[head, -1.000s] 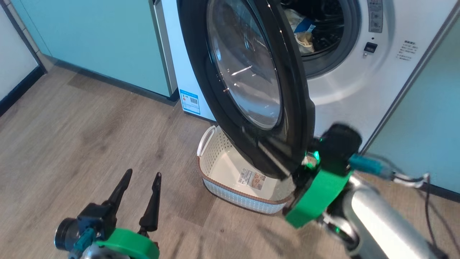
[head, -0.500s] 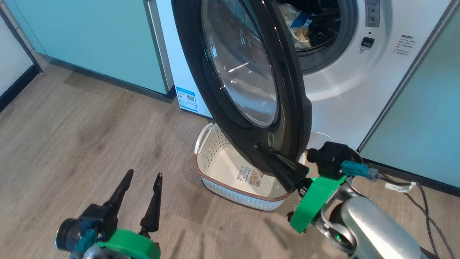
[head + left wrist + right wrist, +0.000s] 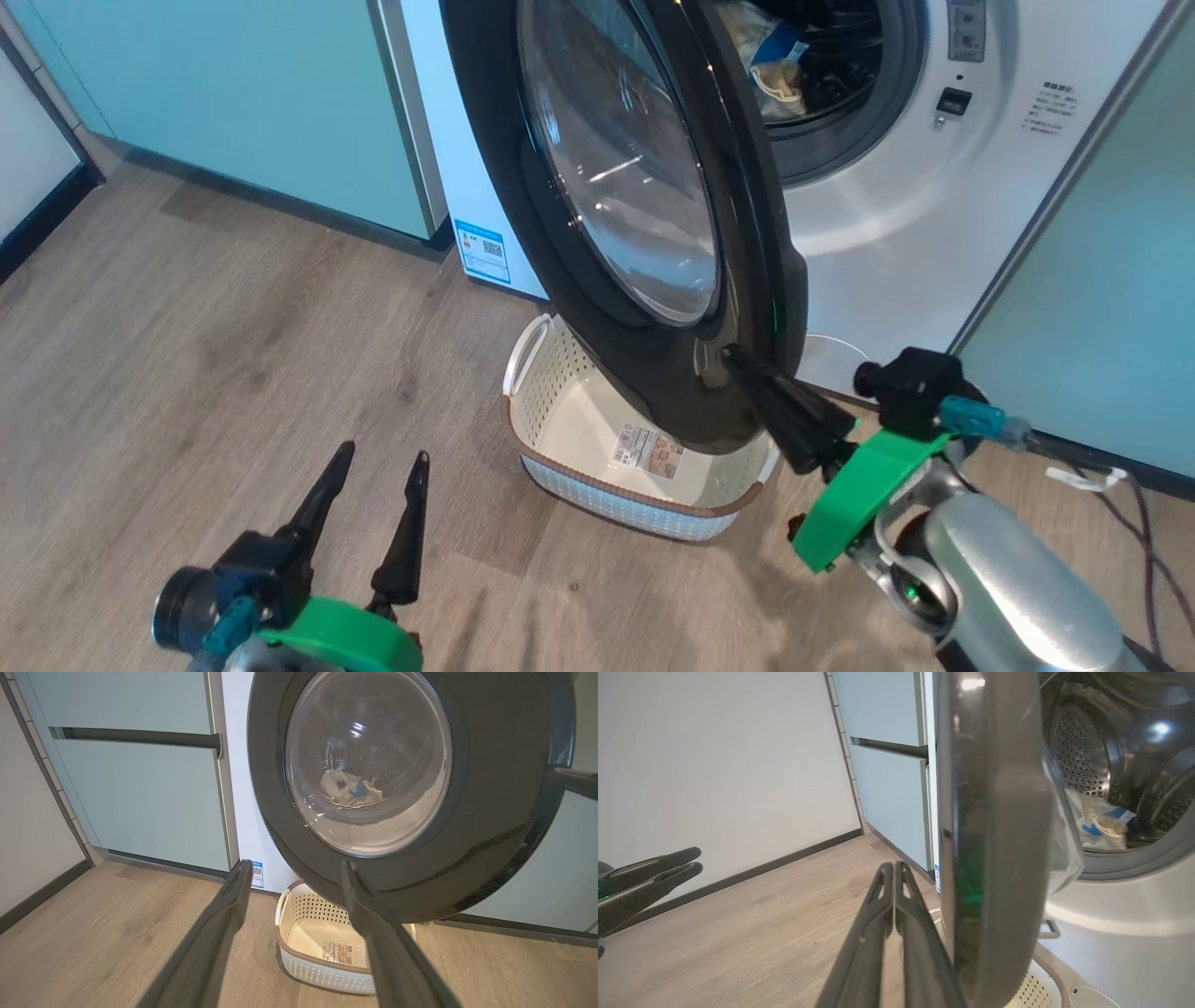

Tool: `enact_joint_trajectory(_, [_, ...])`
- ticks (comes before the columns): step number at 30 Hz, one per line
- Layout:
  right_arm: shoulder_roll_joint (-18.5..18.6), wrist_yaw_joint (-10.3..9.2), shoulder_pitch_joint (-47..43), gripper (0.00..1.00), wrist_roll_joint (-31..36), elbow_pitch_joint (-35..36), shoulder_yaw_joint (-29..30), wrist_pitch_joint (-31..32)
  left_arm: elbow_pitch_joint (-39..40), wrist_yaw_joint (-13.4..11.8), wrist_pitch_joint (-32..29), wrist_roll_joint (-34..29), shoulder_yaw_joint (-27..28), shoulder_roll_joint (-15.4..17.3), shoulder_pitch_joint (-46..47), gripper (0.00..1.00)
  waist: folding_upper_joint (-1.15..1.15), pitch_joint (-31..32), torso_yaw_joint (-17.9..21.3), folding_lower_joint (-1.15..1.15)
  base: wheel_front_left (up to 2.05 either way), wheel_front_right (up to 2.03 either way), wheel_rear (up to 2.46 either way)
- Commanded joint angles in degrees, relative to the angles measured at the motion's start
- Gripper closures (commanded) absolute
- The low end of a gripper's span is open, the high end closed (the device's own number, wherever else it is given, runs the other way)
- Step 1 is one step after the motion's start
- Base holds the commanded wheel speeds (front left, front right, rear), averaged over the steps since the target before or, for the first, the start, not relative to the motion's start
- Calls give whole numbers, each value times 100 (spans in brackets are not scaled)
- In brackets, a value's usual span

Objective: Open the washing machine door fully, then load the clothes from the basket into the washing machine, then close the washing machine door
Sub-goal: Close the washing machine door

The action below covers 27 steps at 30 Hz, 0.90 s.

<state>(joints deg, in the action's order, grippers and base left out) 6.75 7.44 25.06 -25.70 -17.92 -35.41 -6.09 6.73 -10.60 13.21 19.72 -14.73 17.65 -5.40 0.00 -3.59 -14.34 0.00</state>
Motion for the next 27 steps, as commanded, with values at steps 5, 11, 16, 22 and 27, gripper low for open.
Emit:
enact_joint_trajectory(5, [-9,5,278,100,36,88,115,-95,155,-29,71,-1,225,97,368,0,0,-22,0,0,0,0,0])
enact_joint_trajectory(11, [2,5,305,100,66,58,204,-113,177,-38,78,-6,211,114,385,0,0,-65,4,0,0,0,0])
enact_joint_trajectory(16, [16,5,312,100,89,60,261,-113,209,-46,86,-19,199,129,400,0,0,-117,13,0,0,0,0])
enact_joint_trajectory(22, [51,5,330,100,126,86,390,-98,254,-54,93,-36,171,128,429,0,0,-195,34,0,0,0,0])
enact_joint_trajectory(27, [132,5,364,100,202,157,671,-67,294,9,103,-72,70,116,546,0,0,-340,27,0,0,0,0])
